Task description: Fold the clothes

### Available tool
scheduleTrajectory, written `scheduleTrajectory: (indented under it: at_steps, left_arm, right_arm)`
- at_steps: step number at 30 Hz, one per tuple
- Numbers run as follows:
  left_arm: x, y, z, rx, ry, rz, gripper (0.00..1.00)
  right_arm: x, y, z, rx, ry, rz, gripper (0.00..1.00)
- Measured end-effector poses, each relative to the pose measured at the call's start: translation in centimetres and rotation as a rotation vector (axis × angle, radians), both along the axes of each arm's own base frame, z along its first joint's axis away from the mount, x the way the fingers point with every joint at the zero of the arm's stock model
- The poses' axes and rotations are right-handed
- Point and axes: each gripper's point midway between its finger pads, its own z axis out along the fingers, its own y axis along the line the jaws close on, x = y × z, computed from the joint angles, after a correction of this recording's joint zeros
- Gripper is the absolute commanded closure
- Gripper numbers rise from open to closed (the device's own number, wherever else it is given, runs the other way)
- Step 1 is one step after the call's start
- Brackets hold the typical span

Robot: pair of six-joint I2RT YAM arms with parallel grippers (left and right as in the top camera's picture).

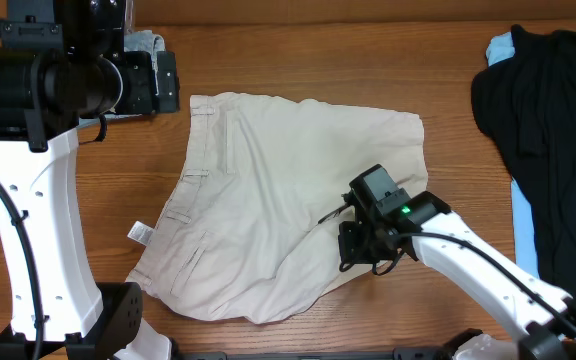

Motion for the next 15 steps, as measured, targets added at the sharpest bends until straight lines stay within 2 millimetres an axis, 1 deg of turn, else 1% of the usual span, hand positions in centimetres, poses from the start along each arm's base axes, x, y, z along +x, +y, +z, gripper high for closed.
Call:
scheduleTrajectory:
  at_steps: [3, 5, 7, 9, 10, 12, 13, 15]
  left_arm:
    - [0.0, 0.1, 0.0, 0.003, 0.001, 0.002, 0.0]
    - [0.0, 0.1, 0.0, 0.005, 0.001, 0.003, 0.0]
    - [0.0, 0.1, -0.1, 0.006, 0.002, 0.004, 0.0]
    - [0.0, 0.1, -0.1, 0.006, 0.002, 0.004, 0.0]
    - [0.0, 0.1, -0.1, 0.006, 0.001, 0.004, 0.0]
    - [0.0, 0.1, -0.1, 0.006, 0.002, 0.004, 0.0]
    - [0.0, 0.1, -0.1, 0.006, 0.001, 0.004, 0.0]
    - [0.0, 0.1, -0.1, 0.006, 0.001, 0.004, 0.0]
  right_arm:
    - [-2.3, -1.4, 1.2, -0.033, 0.06, -0.027, 0.96]
    - [-4.3, -2.6, 2.0, -0.063, 0.116, -0.056, 0.96]
    - [-6.7, -4.0, 3.0, -0.103, 0.185, -0.097, 0.96]
    - [-8.6, -5.2, 3.9, -0.135, 0.24, -0.139, 0.92]
    - [-9.4, -5.6, 4.3, -0.149, 0.264, -0.163, 0.85]
    - [-11.1, -6.6, 4.8, -0.177, 0.307, -0.204, 0.68]
    - [-11.6, -7.0, 4.9, -0.185, 0.318, -0.226, 0.47]
    - [-12.7, -7.5, 4.9, -0.191, 0.341, -0.244, 0.25]
